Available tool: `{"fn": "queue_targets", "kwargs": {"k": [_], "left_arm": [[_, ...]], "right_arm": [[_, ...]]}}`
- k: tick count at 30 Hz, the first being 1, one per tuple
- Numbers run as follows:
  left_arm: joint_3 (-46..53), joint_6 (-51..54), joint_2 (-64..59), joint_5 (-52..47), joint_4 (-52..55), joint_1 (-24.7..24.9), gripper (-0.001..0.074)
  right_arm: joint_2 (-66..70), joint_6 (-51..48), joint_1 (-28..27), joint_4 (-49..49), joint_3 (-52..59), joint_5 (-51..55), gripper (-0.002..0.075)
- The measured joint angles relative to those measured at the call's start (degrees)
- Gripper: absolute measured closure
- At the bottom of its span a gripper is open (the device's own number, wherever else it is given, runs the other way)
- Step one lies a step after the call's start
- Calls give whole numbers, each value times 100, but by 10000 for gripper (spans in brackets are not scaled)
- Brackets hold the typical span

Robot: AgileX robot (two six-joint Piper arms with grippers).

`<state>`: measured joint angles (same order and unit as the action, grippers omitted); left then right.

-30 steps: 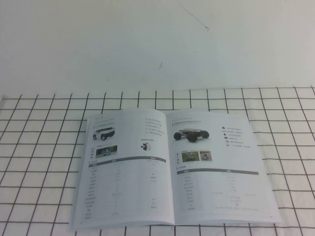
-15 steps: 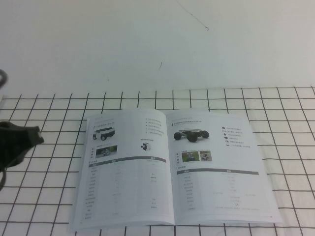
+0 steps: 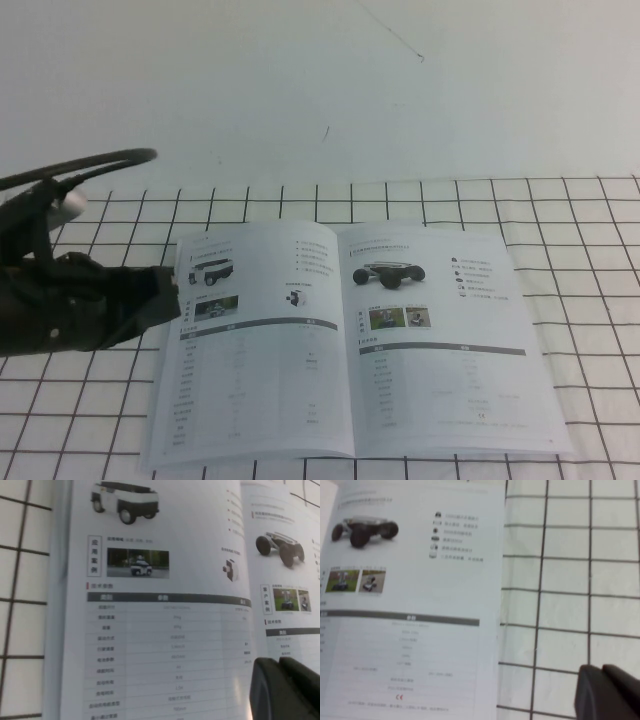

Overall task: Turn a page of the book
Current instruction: Open the closed book

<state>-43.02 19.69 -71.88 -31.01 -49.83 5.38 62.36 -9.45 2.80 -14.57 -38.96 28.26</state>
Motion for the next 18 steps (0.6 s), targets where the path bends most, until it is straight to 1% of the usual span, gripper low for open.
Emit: {"fn": "queue_targets", "kwargs": {"k": [2, 4, 13, 15, 18], "left_arm": [[0, 600, -254, -60, -530, 0, 738], [0, 946, -523, -109, -842, 0, 738], [0, 1408, -1629, -119, -1031, 0, 738], [0, 1608, -1799, -119, -1168, 21, 738], [-54, 1852, -2032, -71, -1374, 194, 738]], "right_arm": [[257, -244, 0, -242, 0, 34, 728], [510, -581, 0, -526, 0, 42, 728], [1471, -2418, 345, -1905, 0, -76, 728], [1628, -2597, 394, -2035, 0, -198, 727], [1828, -2709, 407, -2101, 0, -337, 724]]}}
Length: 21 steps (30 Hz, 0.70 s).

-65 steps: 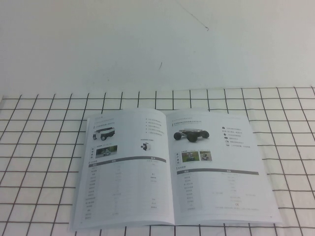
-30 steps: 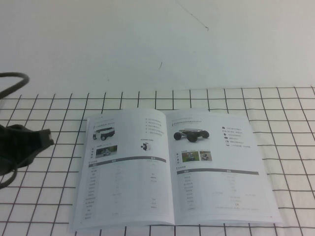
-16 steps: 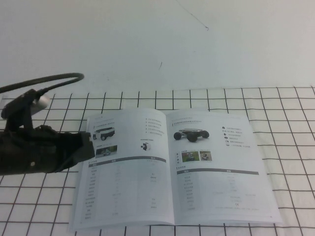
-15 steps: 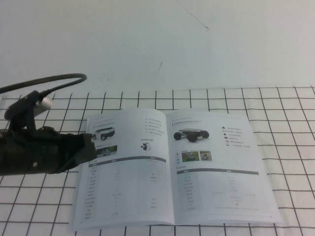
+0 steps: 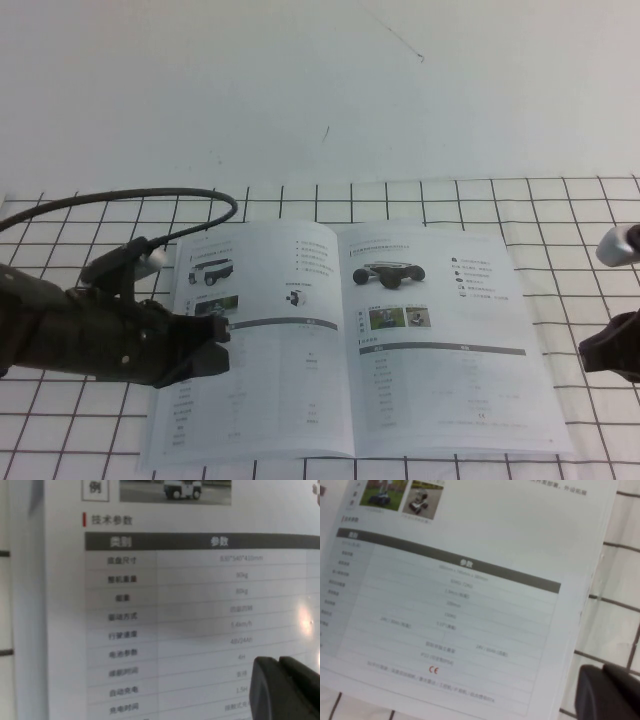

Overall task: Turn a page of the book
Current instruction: Open the closed book

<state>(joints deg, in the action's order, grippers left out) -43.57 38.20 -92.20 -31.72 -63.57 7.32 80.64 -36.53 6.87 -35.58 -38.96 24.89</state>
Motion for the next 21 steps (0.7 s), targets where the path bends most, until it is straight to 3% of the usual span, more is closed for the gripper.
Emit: {"fn": "queue_targets", "kwargs": {"k": [10, 21], "left_arm": [[-966, -237, -513, 71, 375, 1099, 738], [-1604, -1133, -1526, -243, 1389, 1324, 738]], "right_arm": [[451, -696, 9, -796, -134, -73, 721], [747, -1104, 9, -1101, -231, -142, 694]]}}
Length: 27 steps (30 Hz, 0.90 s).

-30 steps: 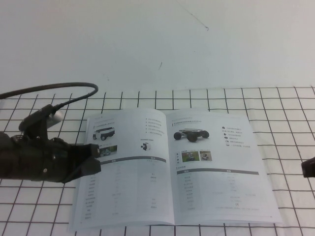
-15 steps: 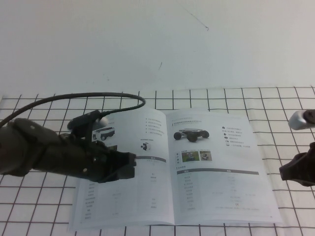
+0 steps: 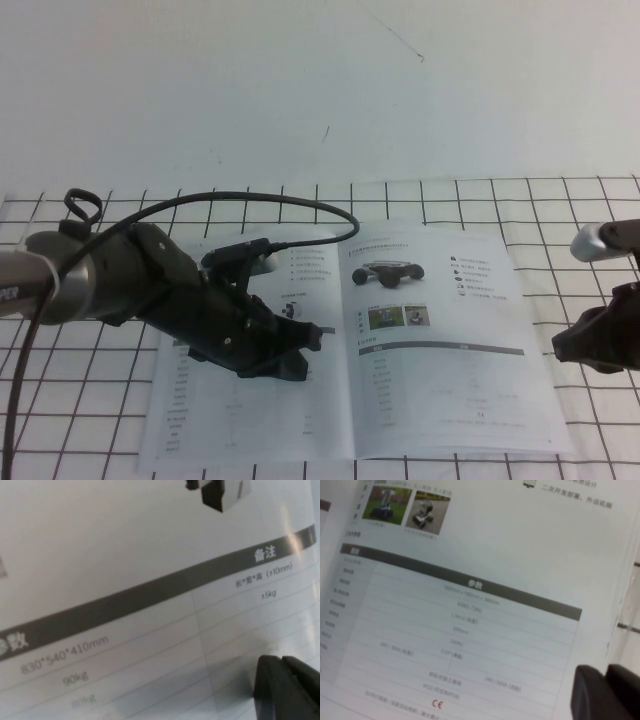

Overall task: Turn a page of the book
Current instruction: Open the closed book

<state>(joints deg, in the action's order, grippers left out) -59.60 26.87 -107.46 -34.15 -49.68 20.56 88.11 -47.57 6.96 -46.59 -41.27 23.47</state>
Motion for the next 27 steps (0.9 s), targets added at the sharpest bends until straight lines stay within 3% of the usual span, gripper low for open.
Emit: {"fn": "queue_targets", "kwargs": {"k": [7, 9, 27], "left_arm": [[-95, -109, -155, -119, 95, -11, 738], [-100, -109, -169, -119, 104, -11, 738], [-100, -209, -169, -132, 106, -11, 738]], "right_arm": [[377, 2, 0, -77, -415, 319, 481], [527, 2, 0, -143, -535, 378, 457], [1762, -37, -133, -231, -1132, 540, 437]]}}
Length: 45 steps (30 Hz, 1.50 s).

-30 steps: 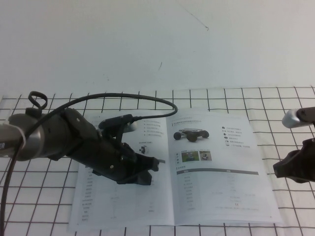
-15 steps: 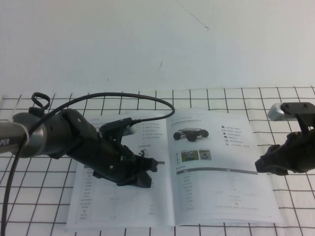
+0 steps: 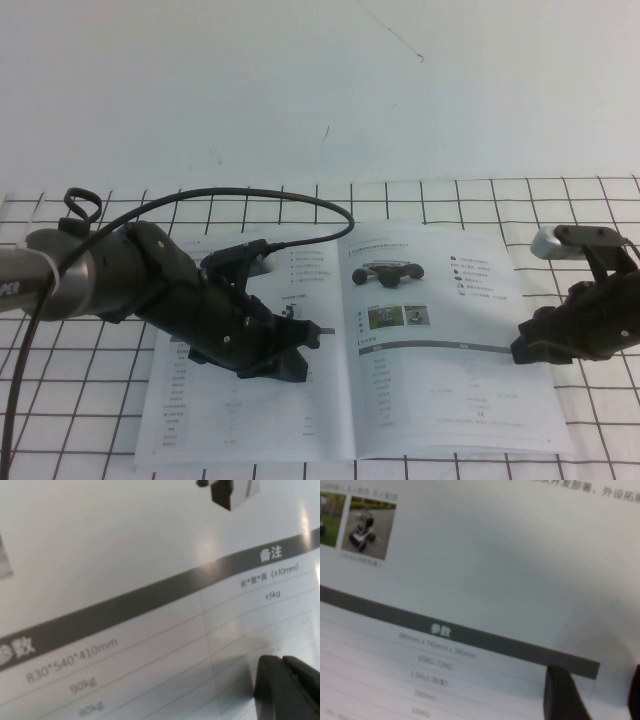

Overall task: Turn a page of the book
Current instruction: Open the closed book

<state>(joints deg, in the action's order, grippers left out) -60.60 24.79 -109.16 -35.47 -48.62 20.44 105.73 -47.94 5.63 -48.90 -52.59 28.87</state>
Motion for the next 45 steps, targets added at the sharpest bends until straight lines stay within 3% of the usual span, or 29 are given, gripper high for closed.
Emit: {"fn": "queue_targets", "kwargs": {"k": [9, 19, 23, 27, 34, 45], "left_arm": [[0, -13, 0, 0, 11, 0, 738], [0, -13, 0, 0, 21, 0, 739], [0, -13, 0, 0, 34, 0, 738], [-9, -22, 0, -3, 56, 0, 738], [-13, -22, -9, -12, 56, 0, 738], [-27, -22, -9, -23, 82, 0, 738]], "right_arm": [[162, -405, 0, -493, -37, 101, 436], [204, -2370, 0, -2568, -54, 1200, 435], [204, -2708, -9, -2861, -54, 1280, 435], [150, -2455, -184, -2354, -156, 1131, 435], [-23, -613, -400, -340, -390, 1004, 382], [281, -381, -400, -137, -394, 994, 370]]}}
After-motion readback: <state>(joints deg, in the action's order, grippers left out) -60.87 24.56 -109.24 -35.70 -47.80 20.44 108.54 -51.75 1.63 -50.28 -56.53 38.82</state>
